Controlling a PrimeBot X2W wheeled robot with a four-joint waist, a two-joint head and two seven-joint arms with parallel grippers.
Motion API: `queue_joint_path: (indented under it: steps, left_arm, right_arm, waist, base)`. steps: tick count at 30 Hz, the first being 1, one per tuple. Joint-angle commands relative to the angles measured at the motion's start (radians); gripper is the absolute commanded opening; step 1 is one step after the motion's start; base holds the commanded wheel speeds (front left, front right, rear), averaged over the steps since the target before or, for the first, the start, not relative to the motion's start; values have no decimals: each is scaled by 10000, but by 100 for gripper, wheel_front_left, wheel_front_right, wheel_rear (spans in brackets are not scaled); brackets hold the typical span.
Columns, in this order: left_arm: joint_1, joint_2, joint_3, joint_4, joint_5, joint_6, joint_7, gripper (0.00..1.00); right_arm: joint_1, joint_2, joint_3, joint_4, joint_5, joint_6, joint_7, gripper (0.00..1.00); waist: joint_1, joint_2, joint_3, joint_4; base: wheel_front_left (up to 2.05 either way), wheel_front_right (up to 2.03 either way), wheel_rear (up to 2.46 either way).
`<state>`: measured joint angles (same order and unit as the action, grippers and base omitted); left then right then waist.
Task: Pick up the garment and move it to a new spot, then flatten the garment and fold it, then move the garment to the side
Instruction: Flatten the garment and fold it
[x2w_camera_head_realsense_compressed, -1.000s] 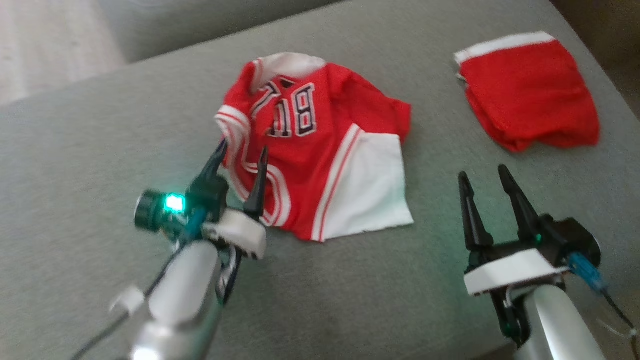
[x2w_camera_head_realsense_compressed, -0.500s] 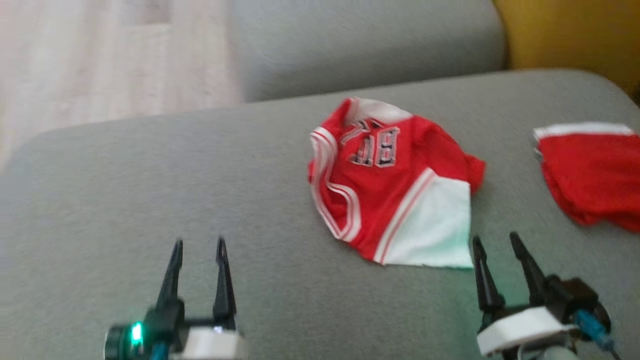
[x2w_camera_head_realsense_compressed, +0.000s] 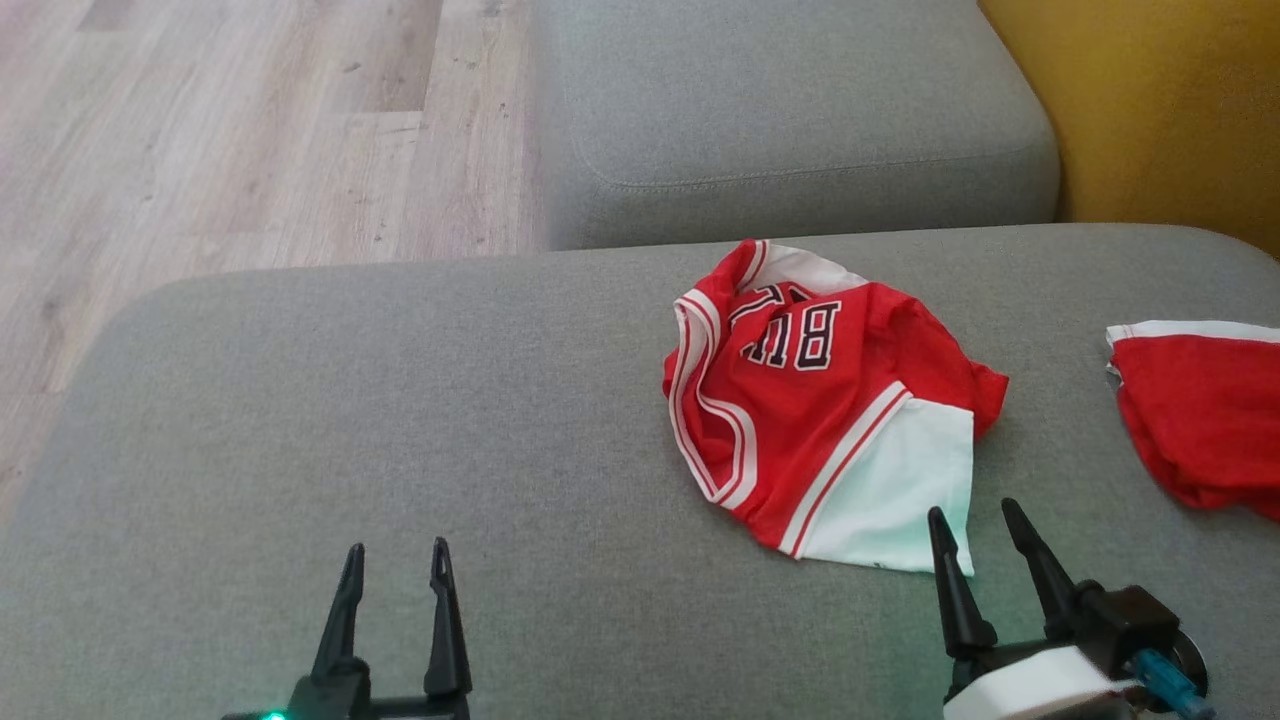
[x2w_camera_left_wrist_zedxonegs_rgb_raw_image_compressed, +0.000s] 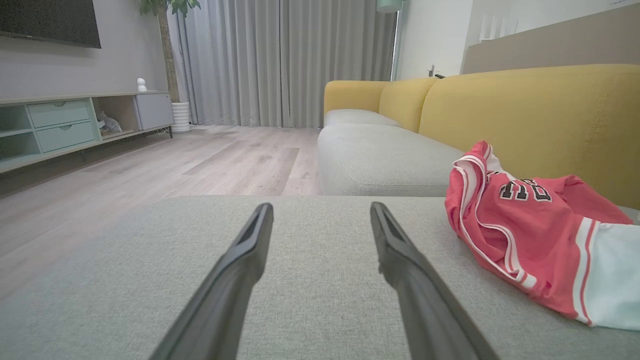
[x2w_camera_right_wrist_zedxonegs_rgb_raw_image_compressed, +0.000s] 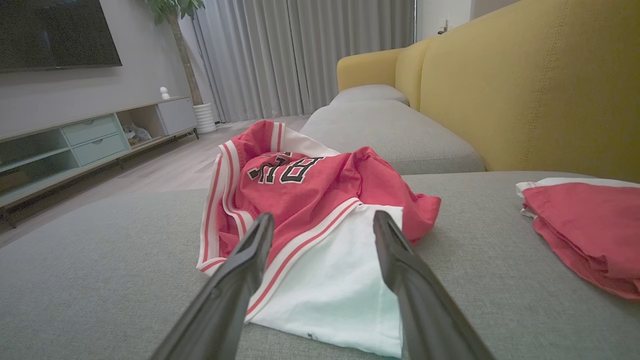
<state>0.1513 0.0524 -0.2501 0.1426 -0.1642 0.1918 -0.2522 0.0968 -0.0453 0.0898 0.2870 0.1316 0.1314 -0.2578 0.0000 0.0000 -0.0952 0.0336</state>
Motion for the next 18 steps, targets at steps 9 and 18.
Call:
queue_joint_path:
  steps: [9, 18]
  left_arm:
    - [-396, -21, 367, -295, 208, -53, -95, 100]
    - [-396, -22, 362, -193, 230, -109, -95, 100]
  right_arm:
    - [-294, -49, 307, -312, -30, -7, -40, 100]
    - [-293, -49, 378, -270, -32, -7, -40, 100]
  waist:
    - [0, 0, -24, -56]
    - [0, 0, -23, -108]
  base:
    - [0, 0, 0]
    - [0, 0, 0]
